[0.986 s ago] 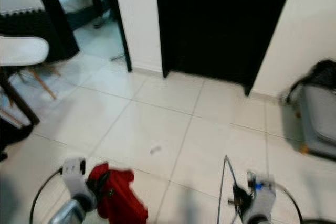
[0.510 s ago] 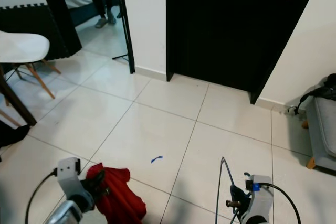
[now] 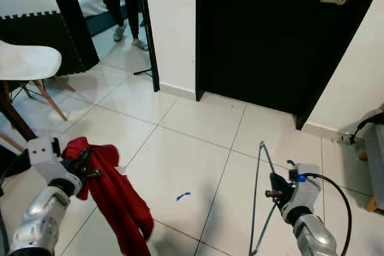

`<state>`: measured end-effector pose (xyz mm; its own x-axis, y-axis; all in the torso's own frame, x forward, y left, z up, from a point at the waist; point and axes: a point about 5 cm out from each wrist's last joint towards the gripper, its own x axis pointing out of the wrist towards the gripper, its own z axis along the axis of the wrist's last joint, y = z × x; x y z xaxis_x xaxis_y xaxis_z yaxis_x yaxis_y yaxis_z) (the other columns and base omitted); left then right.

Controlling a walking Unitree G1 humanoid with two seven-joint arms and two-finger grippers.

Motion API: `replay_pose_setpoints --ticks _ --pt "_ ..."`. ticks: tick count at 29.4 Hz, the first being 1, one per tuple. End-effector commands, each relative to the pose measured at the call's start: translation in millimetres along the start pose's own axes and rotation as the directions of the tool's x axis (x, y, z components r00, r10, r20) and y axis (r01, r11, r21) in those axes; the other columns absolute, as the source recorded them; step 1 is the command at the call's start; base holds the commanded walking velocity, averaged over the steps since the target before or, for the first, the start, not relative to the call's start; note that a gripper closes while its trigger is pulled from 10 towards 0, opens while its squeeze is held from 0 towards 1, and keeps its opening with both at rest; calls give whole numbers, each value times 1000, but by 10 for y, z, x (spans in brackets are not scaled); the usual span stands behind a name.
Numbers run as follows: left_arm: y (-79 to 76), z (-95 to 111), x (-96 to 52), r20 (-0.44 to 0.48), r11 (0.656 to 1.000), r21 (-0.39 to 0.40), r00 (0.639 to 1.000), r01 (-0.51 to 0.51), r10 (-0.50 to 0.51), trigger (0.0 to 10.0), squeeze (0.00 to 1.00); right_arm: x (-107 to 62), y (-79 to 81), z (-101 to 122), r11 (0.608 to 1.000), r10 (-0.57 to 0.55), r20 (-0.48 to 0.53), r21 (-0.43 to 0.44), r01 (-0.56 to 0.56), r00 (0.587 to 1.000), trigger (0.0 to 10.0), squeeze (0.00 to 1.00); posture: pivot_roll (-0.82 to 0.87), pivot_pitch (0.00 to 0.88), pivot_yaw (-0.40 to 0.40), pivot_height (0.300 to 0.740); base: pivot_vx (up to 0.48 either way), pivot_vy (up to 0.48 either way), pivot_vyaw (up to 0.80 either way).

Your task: Hang hanger

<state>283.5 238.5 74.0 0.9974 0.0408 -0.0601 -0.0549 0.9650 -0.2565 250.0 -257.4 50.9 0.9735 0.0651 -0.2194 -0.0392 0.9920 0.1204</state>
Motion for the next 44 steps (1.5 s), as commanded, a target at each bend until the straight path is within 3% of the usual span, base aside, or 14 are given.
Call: replay_pose_setpoints --ticks 1,6,10,16,33,44 --pt "-67 -59 -15 -15 1000 -3 1000 9 -9 10000 0 9 9 45 1000 15 -3 -21 -15 1000 10000 0 84 71 -9 740 322 0 0" --pt "-87 -72 -21 -18 1000 -9 1000 3 -4 10000 0 60 143 98 995 86 0 -57 -85 996 10000 0 89 73 -14 740 321 0 0" --pt "-98 -27 2 -10 1000 -10 1000 -3 3 10000 0 156 391 198 967 225 -4 -123 -224 974 10000 0 90 75 -16 740 320 0 800" --pt "-119 -101 -25 -35 1000 1 999 -17 17 10000 0 187 516 229 948 293 -12 -128 -292 956 10000 0 84 76 -13 740 321 0 800" --pt "-307 -71 -66 -18 997 69 999 32 -31 10000 0 183 774 147 940 330 -17 -91 -330 944 10000 0 89 76 -17 740 323 0 800" --pt "-408 -16 -16 0 995 77 998 66 -66 10000 0 190 767 147 949 308 -10 -60 -309 951 10000 0 85 73 -16 740 322 0 0"
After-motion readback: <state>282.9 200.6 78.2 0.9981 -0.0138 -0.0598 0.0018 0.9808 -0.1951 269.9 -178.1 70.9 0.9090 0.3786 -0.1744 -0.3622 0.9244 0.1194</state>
